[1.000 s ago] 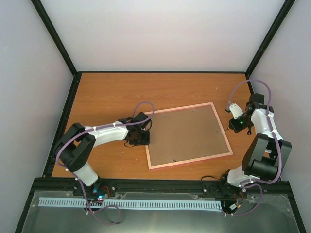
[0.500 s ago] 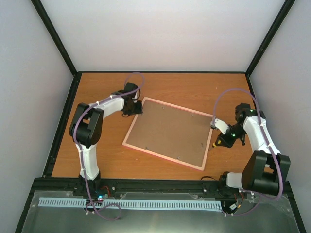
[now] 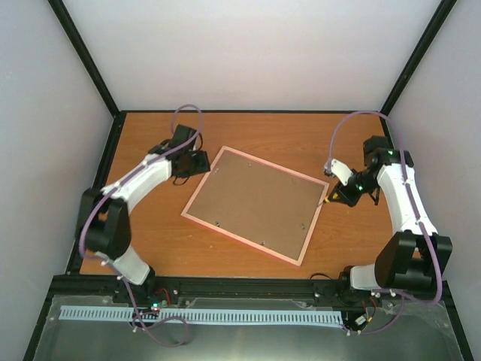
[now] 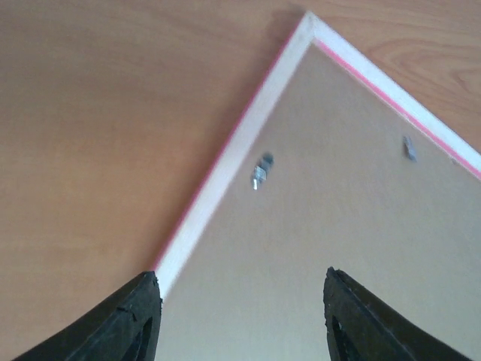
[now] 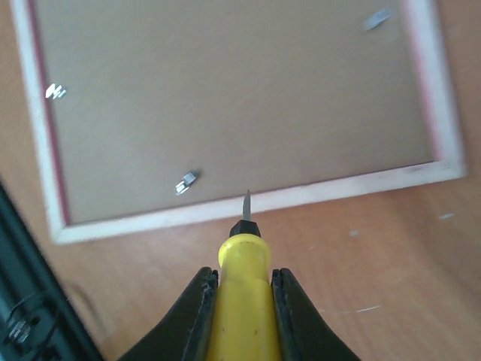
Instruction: Take the photo out of the frame
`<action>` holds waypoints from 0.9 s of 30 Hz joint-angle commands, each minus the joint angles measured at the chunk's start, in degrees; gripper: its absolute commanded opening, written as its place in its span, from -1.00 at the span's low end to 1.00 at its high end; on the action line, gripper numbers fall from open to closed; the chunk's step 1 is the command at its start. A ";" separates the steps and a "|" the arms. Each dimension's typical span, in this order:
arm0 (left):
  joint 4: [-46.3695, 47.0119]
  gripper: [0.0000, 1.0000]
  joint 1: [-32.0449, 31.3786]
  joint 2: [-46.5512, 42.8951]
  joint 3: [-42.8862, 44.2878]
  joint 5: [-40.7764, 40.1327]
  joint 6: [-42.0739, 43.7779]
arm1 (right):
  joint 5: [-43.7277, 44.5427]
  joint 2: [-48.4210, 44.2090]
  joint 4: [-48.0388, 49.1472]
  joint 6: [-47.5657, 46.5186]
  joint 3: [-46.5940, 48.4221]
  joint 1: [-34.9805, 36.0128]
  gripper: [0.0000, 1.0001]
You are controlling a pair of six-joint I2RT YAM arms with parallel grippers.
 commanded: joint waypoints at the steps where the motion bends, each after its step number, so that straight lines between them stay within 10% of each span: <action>1: -1.26 0.19 -2.81 -12.36 -11.73 1.41 -7.00 | -0.52 5.07 11.61 11.12 5.94 -0.31 -0.95; 14: -1.81 0.20 -9.40 -23.94 -31.48 8.09 -14.79 | 6.21 27.85 28.57 24.67 21.35 1.02 -0.94; 27: 6.04 0.28 -9.43 -21.37 -37.23 7.65 -18.46 | 9.89 22.32 21.31 11.57 7.45 2.68 -0.94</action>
